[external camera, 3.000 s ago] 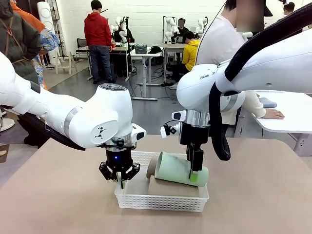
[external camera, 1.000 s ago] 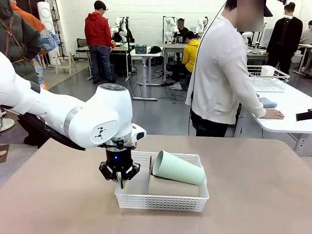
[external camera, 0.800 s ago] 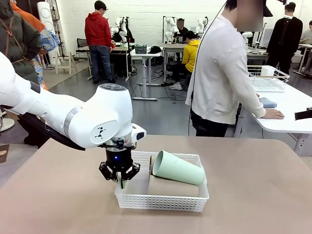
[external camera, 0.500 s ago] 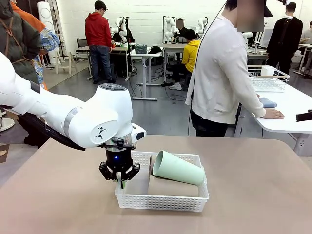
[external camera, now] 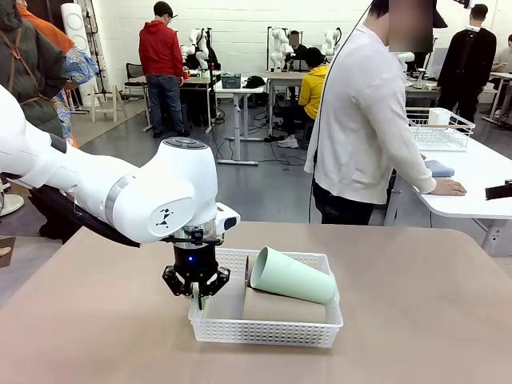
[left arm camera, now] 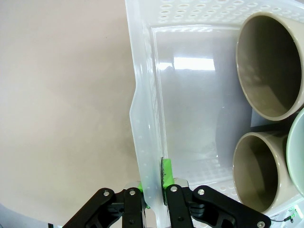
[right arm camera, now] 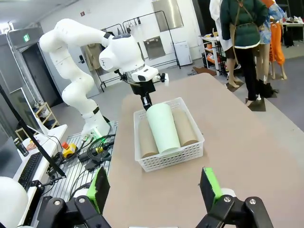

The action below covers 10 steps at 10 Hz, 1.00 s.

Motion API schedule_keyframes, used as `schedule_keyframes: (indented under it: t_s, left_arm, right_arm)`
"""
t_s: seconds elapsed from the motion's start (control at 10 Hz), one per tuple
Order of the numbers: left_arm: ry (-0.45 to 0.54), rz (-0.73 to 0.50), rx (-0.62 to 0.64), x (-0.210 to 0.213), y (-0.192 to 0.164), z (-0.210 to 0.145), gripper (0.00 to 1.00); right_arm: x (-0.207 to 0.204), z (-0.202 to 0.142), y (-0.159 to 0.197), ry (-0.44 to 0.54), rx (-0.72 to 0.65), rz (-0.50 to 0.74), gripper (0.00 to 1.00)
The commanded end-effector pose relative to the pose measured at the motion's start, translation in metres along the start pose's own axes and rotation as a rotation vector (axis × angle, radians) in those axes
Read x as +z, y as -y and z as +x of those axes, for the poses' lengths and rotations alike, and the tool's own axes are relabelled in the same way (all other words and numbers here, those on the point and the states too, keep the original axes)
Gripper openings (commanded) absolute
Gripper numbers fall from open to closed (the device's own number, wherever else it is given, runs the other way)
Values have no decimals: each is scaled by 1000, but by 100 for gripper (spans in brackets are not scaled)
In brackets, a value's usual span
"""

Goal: Clean and organize the cups into the basket.
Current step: Move the Organizing basket back to the left side of the table.

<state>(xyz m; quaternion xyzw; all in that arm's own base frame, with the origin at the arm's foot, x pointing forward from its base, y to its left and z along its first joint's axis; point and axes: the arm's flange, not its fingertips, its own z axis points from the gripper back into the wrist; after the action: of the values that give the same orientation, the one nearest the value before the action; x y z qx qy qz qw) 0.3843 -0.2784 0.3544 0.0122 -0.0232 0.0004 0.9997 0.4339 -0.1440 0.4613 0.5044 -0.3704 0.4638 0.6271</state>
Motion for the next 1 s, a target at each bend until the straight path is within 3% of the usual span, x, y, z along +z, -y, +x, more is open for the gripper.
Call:
schedule_keyframes:
  t_s: [0.0,0.9]
  left_arm:
    - [7,2,4,2,1,0,0]
    - [7,2,4,2,1,0,0]
  right_arm:
    - [1,-1,-1,7,-1,10,100]
    - [1,-1,-1,7,-1,10,100]
